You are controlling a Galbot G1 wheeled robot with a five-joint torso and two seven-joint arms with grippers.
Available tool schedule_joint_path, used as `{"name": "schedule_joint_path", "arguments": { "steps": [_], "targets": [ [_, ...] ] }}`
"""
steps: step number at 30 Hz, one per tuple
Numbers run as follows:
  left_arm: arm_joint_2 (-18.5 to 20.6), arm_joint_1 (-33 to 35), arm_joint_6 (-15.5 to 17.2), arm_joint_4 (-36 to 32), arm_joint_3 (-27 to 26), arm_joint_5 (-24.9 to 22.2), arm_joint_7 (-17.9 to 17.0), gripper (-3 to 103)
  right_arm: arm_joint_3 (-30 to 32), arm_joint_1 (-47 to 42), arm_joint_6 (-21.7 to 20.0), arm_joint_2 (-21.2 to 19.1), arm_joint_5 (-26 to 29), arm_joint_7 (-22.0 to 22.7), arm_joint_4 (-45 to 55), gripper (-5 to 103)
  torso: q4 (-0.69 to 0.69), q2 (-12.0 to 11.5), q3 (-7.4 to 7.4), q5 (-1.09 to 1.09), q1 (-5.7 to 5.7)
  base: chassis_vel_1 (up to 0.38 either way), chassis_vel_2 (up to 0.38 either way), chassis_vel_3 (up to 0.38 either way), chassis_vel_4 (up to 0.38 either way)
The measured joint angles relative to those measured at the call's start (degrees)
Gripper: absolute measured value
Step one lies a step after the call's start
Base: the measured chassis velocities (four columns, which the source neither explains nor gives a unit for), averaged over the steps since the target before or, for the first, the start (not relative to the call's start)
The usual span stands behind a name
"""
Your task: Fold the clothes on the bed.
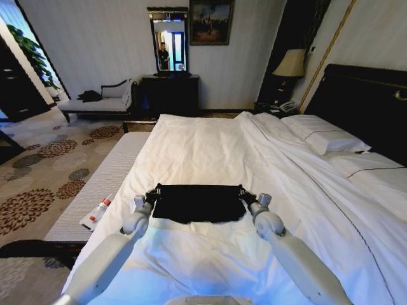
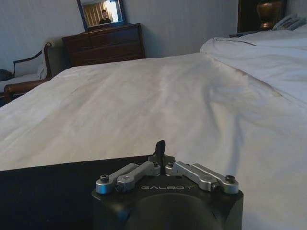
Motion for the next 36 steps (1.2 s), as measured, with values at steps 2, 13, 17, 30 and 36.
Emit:
{"name": "schedule_joint_path", "arguments": {
  "steps": [2, 13, 17, 30, 36],
  "targets": [
    [0.15, 0.5, -0.04, -0.33, -0.12, 0.1, -0.04, 1, 0.1, -0.53, 0.12, -0.01, -0.33, -0.03, 0.3, 0, 0.0, 0.0, 0.0, 0.0, 0.0, 0.0, 0.0, 0.0, 0.0],
    [0.65, 5.72, -1.28, -2.2, -1.61, 2.4, -0.94, 1, 0.06, -7.21, 1.09, 1.36, -5.43, -0.71, 2.44, 0, 0.0, 0.0, 0.01, 0.01, 0.01, 0.0, 0.0, 0.0, 0.0],
    [1.24, 6.5, -1.38, -3.01, -1.75, 2.49, -1.09, 1, 0.39, -8.7, 1.12, 1.46, -5.77, -0.61, 3.47, 0, 0.0, 0.0, 0.01, 0.01, 0.01, 0.0, 0.0, 0.0, 0.0],
    [4.09, 9.0, -2.5, -5.93, -3.77, 2.18, -1.19, 1, 4.03, -14.48, 1.18, 0.4, -5.56, -0.36, 8.64, 0, 0.0, -0.01, 0.01, 0.01, 0.01, 0.0, 0.0, 0.0, 0.0],
    [4.31, 9.32, -2.52, -5.55, -3.66, 2.32, -1.02, 1, 4.17, -15.5, 1.26, 0.55, -5.79, -0.48, 9.57, 0, 0.0, -0.01, 0.01, 0.0, 0.01, 0.0, 0.0, 0.0, 0.0]
  ]
}}
